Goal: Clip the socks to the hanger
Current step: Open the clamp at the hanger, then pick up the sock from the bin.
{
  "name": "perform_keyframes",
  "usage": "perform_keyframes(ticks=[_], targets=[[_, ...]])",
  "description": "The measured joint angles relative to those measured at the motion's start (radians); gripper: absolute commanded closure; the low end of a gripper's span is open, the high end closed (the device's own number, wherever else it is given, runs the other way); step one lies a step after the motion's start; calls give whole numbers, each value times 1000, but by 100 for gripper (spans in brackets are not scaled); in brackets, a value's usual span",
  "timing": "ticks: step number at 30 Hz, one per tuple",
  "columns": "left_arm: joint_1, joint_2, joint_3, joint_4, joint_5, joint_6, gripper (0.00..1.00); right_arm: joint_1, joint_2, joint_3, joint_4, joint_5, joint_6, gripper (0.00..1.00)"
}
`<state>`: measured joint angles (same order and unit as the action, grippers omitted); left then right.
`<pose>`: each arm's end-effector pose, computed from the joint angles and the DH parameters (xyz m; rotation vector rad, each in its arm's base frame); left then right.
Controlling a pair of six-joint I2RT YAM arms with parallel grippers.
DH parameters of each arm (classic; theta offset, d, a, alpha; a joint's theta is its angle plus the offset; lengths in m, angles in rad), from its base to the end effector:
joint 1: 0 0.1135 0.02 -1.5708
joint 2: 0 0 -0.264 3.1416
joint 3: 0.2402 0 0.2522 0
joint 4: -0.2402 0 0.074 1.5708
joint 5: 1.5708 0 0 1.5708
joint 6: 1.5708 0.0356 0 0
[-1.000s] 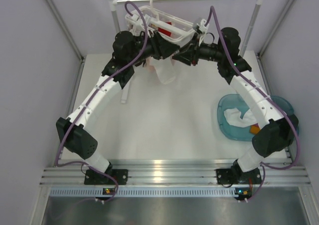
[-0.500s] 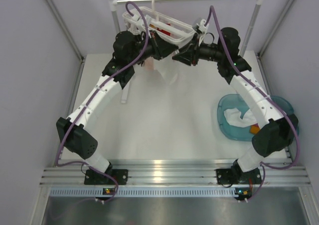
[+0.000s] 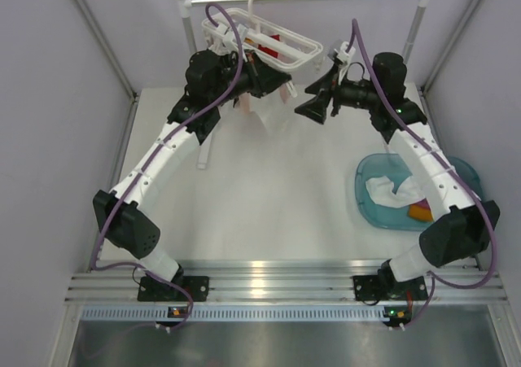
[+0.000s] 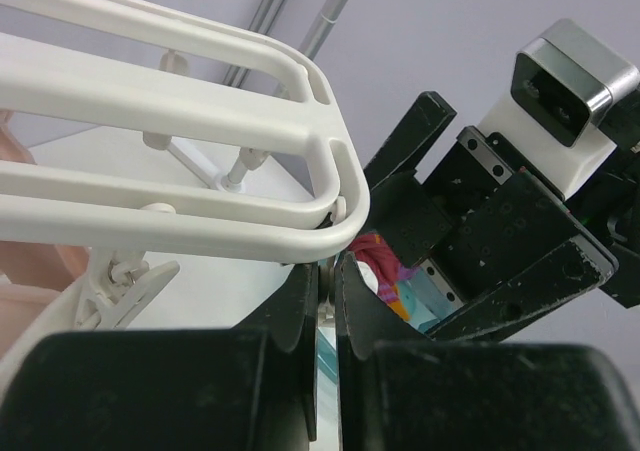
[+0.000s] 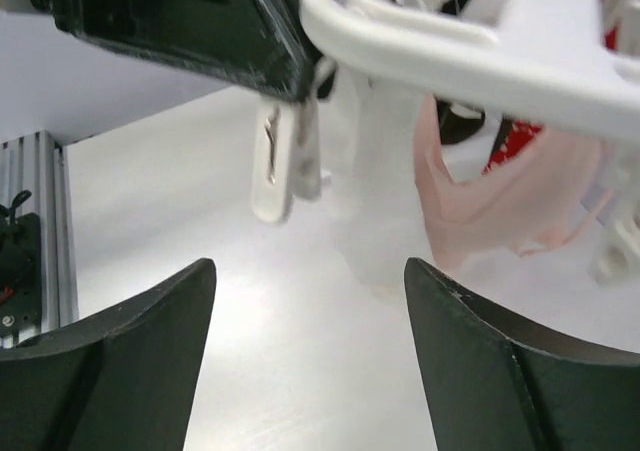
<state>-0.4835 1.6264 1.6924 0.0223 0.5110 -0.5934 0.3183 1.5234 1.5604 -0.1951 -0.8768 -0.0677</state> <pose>0.3282 -0.1920 0.4624 0.3595 1.5849 -1.2260 0.3197 0.1342 0.4310 -0.9557 1.4796 0.9351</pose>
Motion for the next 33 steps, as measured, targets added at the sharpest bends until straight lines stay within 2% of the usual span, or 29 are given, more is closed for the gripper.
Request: perform_keyframes(ticks=[4, 9, 12, 14, 16, 19, 25, 33], targets=[[2, 5, 0, 0, 0, -8, 100, -108, -82, -61, -129, -9, -68, 14], [3, 8, 0, 1, 0, -9, 100, -321, -188, -142, -427, -34, -298, 15], [3, 10, 0, 1, 1, -9, 100, -496, -219, -186, -644, -7, -510, 21], [3, 11, 0, 2, 1, -10, 100, -589, -217, -226, -744, 49, -628, 31], [3, 14, 0, 4, 1, -10, 100, -668, -204, -278, -811, 114, -692, 37], [3, 17, 0, 9, 1, -11, 100, -730, -181, -372, -842, 200, -712, 38], [3, 19, 0, 23, 5, -29, 100, -710, -173, -521, -772, 327, -625, 38], [5, 19, 0, 24, 5, -32, 100, -549, -80, -570, -560, 509, -484, 39]])
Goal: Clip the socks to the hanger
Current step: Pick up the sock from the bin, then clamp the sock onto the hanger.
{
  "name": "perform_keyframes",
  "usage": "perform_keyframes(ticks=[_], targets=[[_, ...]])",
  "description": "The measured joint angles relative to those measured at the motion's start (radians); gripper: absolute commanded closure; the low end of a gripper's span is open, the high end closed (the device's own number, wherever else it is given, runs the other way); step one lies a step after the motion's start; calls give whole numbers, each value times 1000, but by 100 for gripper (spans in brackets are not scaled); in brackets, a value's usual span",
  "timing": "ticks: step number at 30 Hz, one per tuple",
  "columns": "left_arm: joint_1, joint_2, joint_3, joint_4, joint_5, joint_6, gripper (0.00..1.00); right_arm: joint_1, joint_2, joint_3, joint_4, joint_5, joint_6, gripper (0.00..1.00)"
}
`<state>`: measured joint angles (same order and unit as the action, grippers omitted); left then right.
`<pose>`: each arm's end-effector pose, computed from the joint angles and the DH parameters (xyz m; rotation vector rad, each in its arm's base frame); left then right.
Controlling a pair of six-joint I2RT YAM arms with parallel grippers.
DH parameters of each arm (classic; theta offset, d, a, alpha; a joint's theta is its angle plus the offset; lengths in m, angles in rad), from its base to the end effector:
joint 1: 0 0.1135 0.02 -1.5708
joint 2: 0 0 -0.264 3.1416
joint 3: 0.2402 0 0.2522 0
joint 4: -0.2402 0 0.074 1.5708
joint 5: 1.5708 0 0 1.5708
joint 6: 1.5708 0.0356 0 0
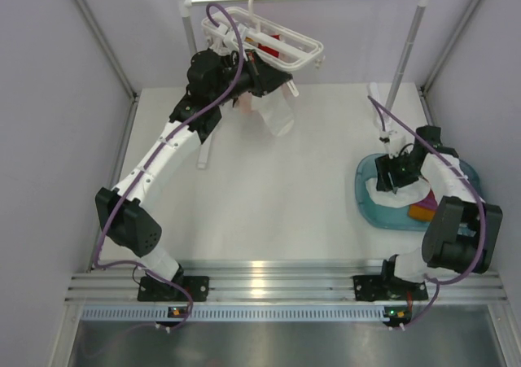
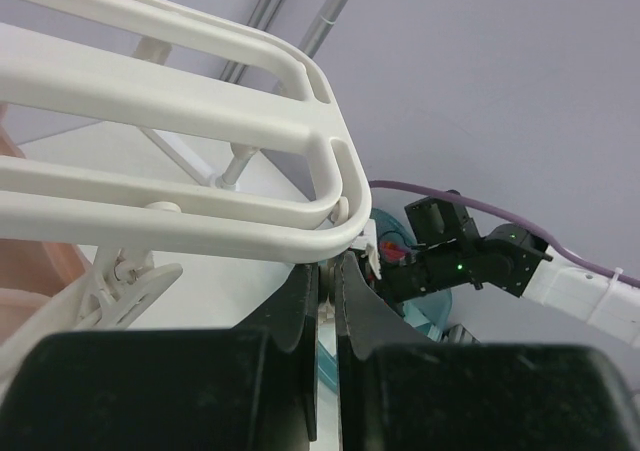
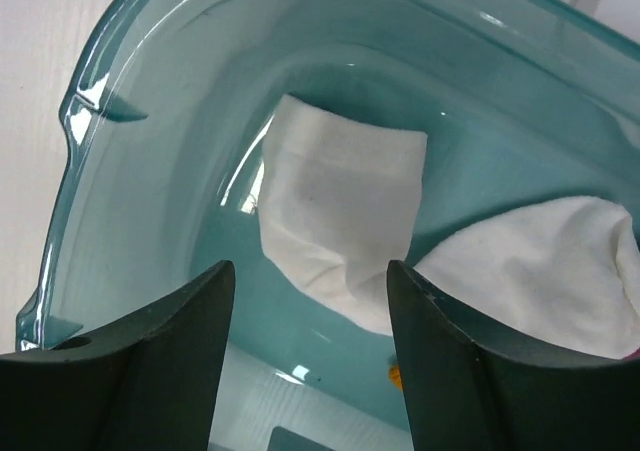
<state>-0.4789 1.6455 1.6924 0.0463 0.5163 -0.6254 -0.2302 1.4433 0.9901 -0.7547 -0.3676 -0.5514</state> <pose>0.3346 -0.1935 0.4579 0.3373 1.5910 -1.2507 0.2668 -0.0494 0.2218 -0.5143 2.6083 0.2710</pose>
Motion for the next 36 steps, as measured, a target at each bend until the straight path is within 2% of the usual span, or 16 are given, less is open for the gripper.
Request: perform_keyframes(ticks=[5, 11, 14, 17, 18, 24, 28, 31, 36], targets=[[0, 0, 0, 0, 2, -5, 100, 78, 59, -16, 90, 85, 48, 40], [0, 0, 0, 3, 3, -5, 100, 90, 144, -36, 150, 158, 76, 48], [0, 2, 0, 6, 3, -6, 100, 91, 161, -57, 165, 169, 79, 59], [2, 7, 0, 6, 3, -8, 100, 91, 161, -63, 182, 172, 72, 87], [3, 9, 0, 6, 3, -9, 100, 91, 161, -67, 196, 171, 68, 100], [7, 18, 0, 7, 3, -16, 100, 66, 116, -75, 195, 105, 32, 100], [9, 18, 0, 12, 8, -21, 100, -44, -18, -44, 119, -54, -19, 100], [9, 18, -2, 18, 10, -26, 100, -111, -123, 57, 58, -178, -55, 100], [13, 18, -3, 28, 15, -31, 100, -104, -220, 260, 38, -415, -36, 100]])
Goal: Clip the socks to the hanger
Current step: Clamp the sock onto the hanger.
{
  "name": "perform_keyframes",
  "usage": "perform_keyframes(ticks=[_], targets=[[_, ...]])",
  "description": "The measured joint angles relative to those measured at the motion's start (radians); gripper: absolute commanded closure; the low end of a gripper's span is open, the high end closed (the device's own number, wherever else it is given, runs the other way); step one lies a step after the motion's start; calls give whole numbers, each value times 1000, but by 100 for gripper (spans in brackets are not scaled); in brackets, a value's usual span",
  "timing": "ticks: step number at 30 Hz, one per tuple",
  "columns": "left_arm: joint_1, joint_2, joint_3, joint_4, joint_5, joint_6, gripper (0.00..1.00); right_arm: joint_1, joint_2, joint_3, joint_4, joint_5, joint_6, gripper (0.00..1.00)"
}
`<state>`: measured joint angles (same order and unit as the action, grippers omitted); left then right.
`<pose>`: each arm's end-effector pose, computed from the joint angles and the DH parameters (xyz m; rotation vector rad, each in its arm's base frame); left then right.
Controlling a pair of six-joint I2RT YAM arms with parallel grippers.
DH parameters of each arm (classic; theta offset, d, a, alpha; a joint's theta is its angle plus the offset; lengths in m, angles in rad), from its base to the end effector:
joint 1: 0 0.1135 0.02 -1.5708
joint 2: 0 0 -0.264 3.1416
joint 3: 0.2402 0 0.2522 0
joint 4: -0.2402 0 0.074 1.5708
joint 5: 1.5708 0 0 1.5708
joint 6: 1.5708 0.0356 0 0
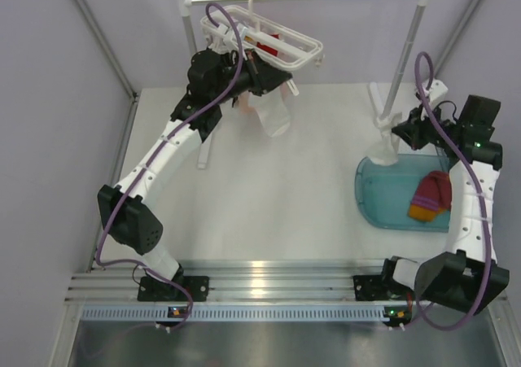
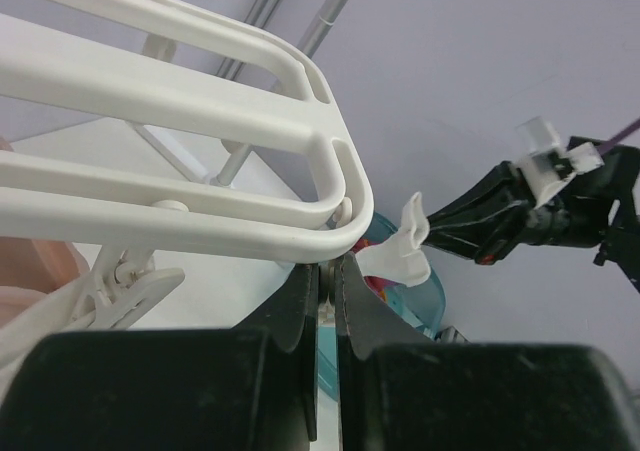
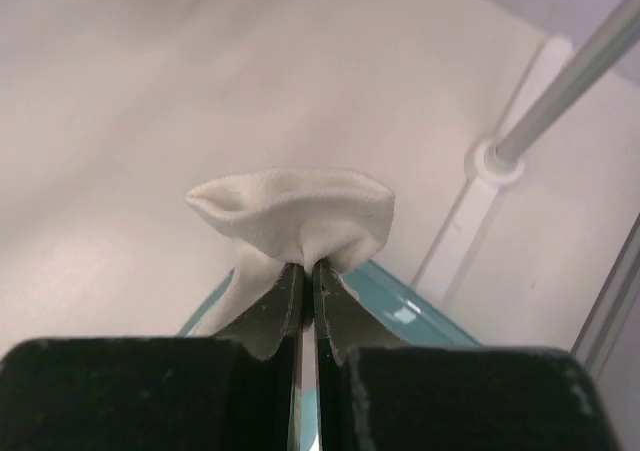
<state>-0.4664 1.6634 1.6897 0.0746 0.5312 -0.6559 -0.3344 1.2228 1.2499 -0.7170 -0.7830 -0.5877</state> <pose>0.3419 -0.1923 0.4533 0.3191 1.5937 -1.2748 0.2442 -0.0583 0.3651 -0.6439 1.9507 0.3226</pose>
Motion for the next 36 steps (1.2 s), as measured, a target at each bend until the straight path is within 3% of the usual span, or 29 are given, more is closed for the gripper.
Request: perform_keyframes(ticks=[3, 7, 12, 18, 36], targets=[[3, 0, 0, 6, 4, -3, 100, 36, -33, 67, 40, -88, 89, 100], [5, 0, 0, 10, 8, -5, 100, 178, -36, 110, 131, -127, 216, 100], [8, 0, -5, 18, 15, -6, 100, 386, 20, 113, 241, -87, 340, 100], [8, 0, -15, 24, 23, -10, 100, 544, 125, 113, 335, -4, 428, 100], [9, 2, -29, 39, 29, -23, 100, 648, 233, 238, 394, 107, 480, 100]])
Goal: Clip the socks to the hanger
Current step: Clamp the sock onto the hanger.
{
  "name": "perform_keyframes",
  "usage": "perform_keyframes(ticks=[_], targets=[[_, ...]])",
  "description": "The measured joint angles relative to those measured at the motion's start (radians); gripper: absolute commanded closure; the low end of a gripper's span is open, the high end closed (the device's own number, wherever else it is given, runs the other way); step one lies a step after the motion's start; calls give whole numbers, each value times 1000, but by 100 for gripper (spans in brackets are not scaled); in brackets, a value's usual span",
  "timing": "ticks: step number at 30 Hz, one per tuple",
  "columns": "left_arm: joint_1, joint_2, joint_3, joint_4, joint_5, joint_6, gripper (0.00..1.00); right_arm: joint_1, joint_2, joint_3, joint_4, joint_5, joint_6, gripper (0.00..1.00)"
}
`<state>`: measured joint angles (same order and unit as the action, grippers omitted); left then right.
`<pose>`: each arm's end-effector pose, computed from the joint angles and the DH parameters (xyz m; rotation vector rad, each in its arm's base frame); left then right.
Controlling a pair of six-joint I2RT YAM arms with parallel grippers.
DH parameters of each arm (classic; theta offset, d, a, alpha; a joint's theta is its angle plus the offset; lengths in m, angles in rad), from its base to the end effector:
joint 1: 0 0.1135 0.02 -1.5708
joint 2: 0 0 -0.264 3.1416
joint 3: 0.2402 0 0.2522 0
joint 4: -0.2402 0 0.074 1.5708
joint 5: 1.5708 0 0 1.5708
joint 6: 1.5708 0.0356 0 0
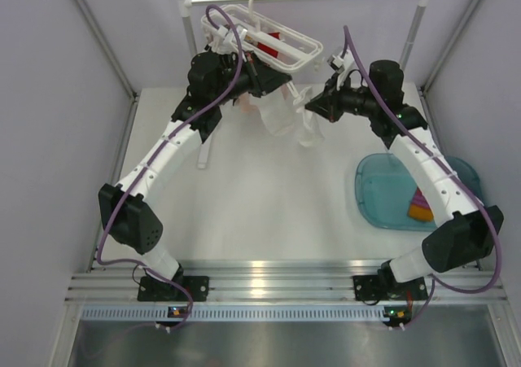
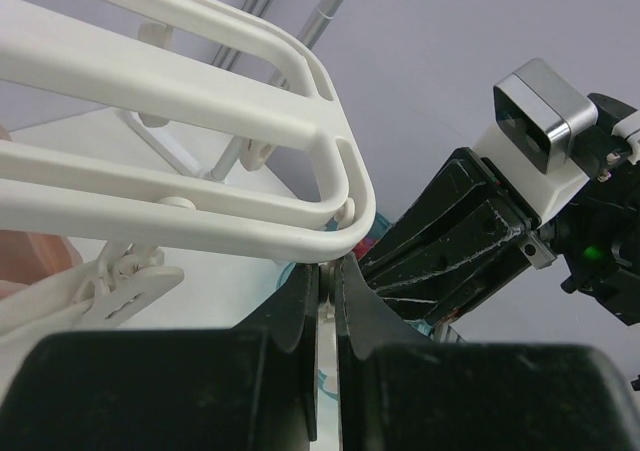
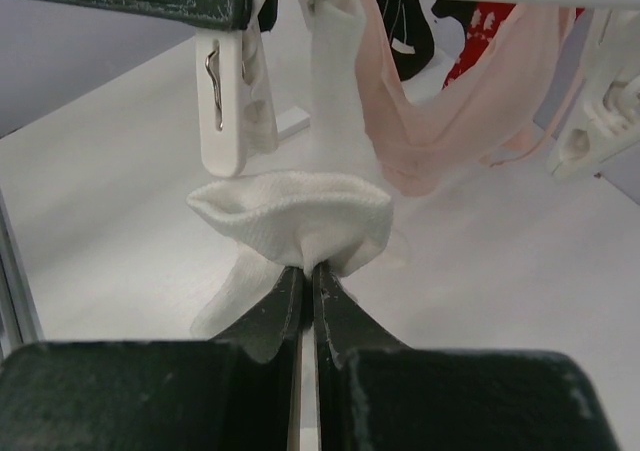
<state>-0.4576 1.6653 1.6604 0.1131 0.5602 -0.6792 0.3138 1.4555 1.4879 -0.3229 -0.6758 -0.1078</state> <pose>0.3448 -0.1909 0.4464 0.3225 1.5953 -1.3055 0.3070 0.1231 0.4145 -0.8390 1.6652 0.7686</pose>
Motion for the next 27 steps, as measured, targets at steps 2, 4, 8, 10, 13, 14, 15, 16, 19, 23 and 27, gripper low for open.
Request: perform_keyframes(ticks=[2, 4, 8, 10, 13, 14, 15, 16, 19, 23, 27], targets=[[0, 0, -1, 0, 0, 0, 100, 6, 9, 12, 1, 3, 0, 100], [0, 0, -2, 0, 0, 0, 100, 14, 19, 24, 0, 6, 0, 100], [0, 0, -3, 0, 0, 0, 100, 26, 31, 39, 1, 8, 0, 100], [0, 0, -4, 0, 0, 0, 100, 29, 32, 40, 0, 10, 0, 100], [0, 0, -7, 0, 0, 0, 100, 31, 32, 41, 0, 10, 0, 100], [0, 0, -8, 0, 0, 0, 100, 31, 32, 45, -3, 10, 1, 100], [0, 0, -8, 0, 0, 0, 100, 31, 33, 49, -3, 10, 2, 100], [0, 0, -9, 0, 0, 0, 100, 31, 33, 53, -2, 10, 4, 100], [0, 0, -9, 0, 1, 0, 100, 31, 33, 67, 2, 10, 10, 100], [0, 0, -9, 0, 2, -2, 95, 34, 35, 83, 1, 10, 16, 100], [2, 0, -9, 2, 6, -7, 68, 46, 46, 98, 1, 11, 22, 100]])
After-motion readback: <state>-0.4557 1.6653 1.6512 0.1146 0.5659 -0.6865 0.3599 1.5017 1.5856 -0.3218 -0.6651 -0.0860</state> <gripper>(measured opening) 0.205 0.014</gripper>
